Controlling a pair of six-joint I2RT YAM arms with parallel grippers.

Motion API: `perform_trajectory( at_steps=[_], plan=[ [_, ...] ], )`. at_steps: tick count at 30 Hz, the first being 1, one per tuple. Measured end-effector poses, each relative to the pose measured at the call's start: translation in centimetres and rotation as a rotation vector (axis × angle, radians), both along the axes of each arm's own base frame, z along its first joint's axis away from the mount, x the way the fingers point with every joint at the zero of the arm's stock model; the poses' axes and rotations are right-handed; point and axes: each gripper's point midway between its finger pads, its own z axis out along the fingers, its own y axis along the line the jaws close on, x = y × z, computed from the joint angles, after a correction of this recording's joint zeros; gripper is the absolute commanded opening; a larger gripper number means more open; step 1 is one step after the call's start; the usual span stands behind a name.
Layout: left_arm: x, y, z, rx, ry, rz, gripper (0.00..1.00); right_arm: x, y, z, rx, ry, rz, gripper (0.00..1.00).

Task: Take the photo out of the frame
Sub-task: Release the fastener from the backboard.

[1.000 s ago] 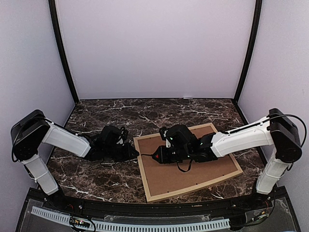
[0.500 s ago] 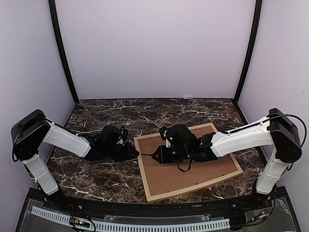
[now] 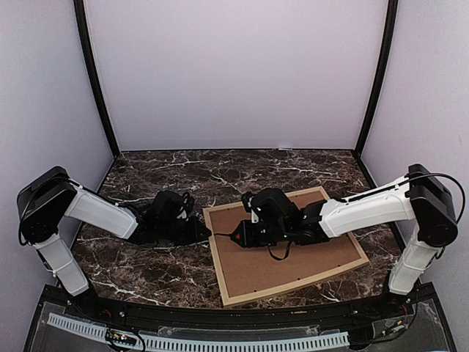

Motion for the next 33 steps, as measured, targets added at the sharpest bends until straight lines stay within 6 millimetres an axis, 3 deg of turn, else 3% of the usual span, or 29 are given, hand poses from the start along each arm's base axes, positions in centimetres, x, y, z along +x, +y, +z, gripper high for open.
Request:
perform_trajectory(
  at_steps=[33],
  plan=[
    [0.40,0.15,-0.10,0.003,0.000,0.016,0.13,0.32,0.72,0.49,-0.041,0.023,0.001,0.00]
  ],
)
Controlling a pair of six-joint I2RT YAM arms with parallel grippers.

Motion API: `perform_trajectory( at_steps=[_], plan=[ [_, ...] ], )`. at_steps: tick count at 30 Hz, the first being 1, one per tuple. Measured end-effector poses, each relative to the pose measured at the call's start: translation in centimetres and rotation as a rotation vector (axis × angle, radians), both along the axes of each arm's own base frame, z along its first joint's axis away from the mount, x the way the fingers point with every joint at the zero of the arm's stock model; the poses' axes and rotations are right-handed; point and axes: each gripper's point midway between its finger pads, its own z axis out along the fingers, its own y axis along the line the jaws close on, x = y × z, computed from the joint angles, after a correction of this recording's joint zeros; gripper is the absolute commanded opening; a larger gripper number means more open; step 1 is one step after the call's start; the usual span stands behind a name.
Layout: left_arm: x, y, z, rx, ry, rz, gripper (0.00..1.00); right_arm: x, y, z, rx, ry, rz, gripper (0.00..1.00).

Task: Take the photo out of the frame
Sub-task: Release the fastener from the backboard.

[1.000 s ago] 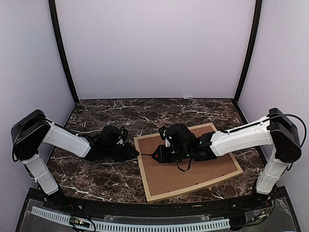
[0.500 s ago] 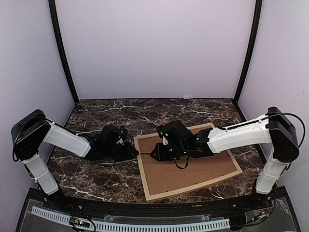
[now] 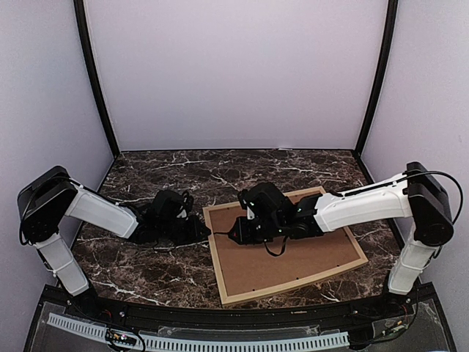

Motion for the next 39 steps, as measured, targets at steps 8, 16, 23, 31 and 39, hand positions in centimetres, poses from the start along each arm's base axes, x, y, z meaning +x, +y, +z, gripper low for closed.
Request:
perform_trajectory(
  at_steps=[8,16,23,31,39],
  plan=[
    [0.2,0.1,0.0,-0.003,0.001,0.008,0.13,0.1,0.2,0.0,-0.001,0.002,-0.007,0.00],
    [0.3,0.1,0.0,-0.004,-0.003,0.014,0.13,0.1,0.4,0.0,0.000,0.001,-0.014,0.00],
    [0.4,0.1,0.0,-0.005,-0.002,0.016,0.13,0.0,0.5,0.1,0.003,0.002,-0.014,0.00],
    [0.4,0.1,0.0,-0.007,0.001,0.019,0.13,-0.1,0.9,0.5,0.036,0.008,-0.013,0.00],
    [0.5,0.2,0.0,-0.007,0.000,0.027,0.12,-0.1,1.1,0.3,0.067,0.017,-0.024,0.00]
  ],
)
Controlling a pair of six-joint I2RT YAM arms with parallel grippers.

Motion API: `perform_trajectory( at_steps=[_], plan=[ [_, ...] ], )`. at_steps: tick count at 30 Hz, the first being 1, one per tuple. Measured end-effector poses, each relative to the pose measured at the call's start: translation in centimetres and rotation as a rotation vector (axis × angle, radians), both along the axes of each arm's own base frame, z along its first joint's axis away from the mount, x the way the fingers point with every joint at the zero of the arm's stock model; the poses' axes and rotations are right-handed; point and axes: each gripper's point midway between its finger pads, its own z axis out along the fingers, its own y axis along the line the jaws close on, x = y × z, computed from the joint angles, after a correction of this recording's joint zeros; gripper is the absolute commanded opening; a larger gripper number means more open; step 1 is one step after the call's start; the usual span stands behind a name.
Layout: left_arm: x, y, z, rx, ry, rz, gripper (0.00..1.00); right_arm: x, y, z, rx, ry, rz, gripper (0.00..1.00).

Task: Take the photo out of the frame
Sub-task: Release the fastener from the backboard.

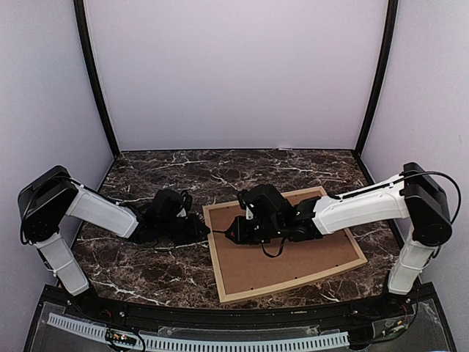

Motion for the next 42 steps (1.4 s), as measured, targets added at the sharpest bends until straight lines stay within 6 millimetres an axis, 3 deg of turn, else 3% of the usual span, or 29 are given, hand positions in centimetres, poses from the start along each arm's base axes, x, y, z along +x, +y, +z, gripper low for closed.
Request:
perform_trajectory(
  at_steps=[26,29,32,34,39,42],
  plan=[
    [0.0,0.6,0.1,0.023,0.000,0.017,0.11,0.0,-0.3,-0.2,0.032,-0.041,0.041,0.00],
    [-0.1,0.7,0.2,0.034,-0.005,0.017,0.11,-2.1,0.5,3.2,0.154,-0.054,0.167,0.00],
    [-0.3,0.8,0.3,0.046,-0.005,0.014,0.12,-3.4,-0.2,6.1,0.211,-0.083,0.224,0.00],
    [-0.7,1.0,0.3,0.061,0.004,0.010,0.12,-3.9,-0.9,7.2,0.233,-0.104,0.248,0.00],
    [-1.4,2.2,0.3,0.109,0.012,0.018,0.13,-4.4,-2.4,12.1,0.321,-0.215,0.265,0.00],
    [-2.2,3.4,0.5,0.136,0.010,0.026,0.14,-4.1,-4.1,13.6,0.324,-0.272,0.226,0.00]
  ],
)
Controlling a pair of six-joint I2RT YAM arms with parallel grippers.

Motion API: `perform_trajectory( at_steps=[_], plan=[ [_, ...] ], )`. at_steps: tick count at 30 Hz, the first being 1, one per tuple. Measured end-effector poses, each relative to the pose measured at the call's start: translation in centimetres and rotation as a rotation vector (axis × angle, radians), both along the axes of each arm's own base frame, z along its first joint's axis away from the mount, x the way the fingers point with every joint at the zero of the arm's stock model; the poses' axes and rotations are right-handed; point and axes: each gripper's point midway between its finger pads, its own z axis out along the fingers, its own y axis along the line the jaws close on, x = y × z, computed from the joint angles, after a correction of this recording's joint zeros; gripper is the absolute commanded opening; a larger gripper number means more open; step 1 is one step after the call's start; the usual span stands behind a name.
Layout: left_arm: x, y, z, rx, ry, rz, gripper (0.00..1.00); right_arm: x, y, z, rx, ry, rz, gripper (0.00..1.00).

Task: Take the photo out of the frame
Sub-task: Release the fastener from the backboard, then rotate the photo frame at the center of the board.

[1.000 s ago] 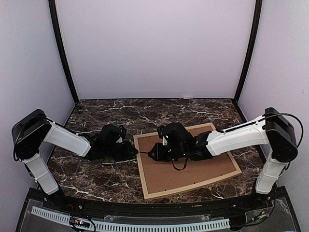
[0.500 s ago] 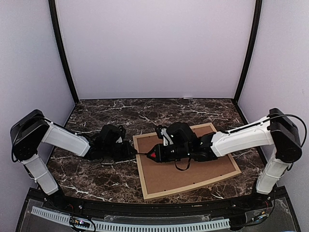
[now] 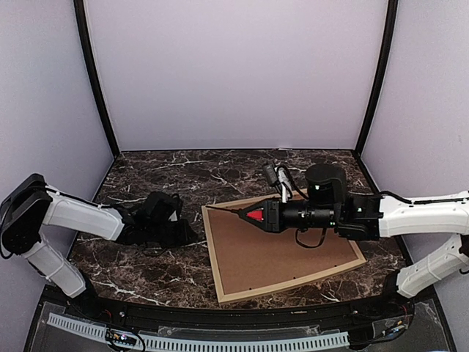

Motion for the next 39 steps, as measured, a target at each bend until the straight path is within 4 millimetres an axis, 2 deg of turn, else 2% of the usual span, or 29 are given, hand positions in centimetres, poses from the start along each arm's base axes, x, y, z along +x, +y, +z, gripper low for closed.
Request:
perform_trajectory(
  at_steps=[4,7,12,17,21,25,29,33,38,39],
  plan=[
    [-0.8,1.5,1.4,0.013,-0.042,0.004,0.19,0.8,-2.8,-0.8,-0.063,-0.030,-0.098,0.00],
    [-0.8,2.1,2.8,0.020,-0.097,-0.004,0.28,1.5,-4.6,-2.3,-0.138,-0.033,-0.166,0.00],
    [-0.4,2.8,5.3,0.056,-0.213,-0.042,0.40,2.1,-7.9,-4.6,-0.250,-0.031,-0.274,0.00],
    [0.1,2.5,6.5,0.109,-0.284,-0.113,0.46,2.4,-10.3,-5.1,-0.290,-0.030,-0.355,0.00],
    [1.2,1.3,8.7,0.126,-0.387,-0.187,0.49,2.5,-11.4,-5.9,-0.307,-0.020,-0.398,0.00],
    [2.0,0.3,9.8,0.153,-0.474,-0.251,0.51,2.4,-12.2,-7.0,-0.339,-0.003,-0.419,0.00],
    [3.8,-1.4,9.7,0.218,-0.542,-0.333,0.50,2.5,-12.7,-7.5,-0.361,-0.001,-0.434,0.00],
    [6.2,-4.5,8.9,0.283,-0.571,-0.454,0.52,2.6,-12.9,-7.7,-0.373,-0.007,-0.449,0.00],
    [8.0,-8.2,8.1,0.314,-0.611,-0.624,0.64,2.8,-13.1,-7.8,-0.382,-0.011,-0.461,0.00],
    [8.4,-8.9,7.9,0.318,-0.620,-0.652,0.70,2.8,-13.2,-7.8,-0.383,-0.013,-0.463,0.00]
  ],
)
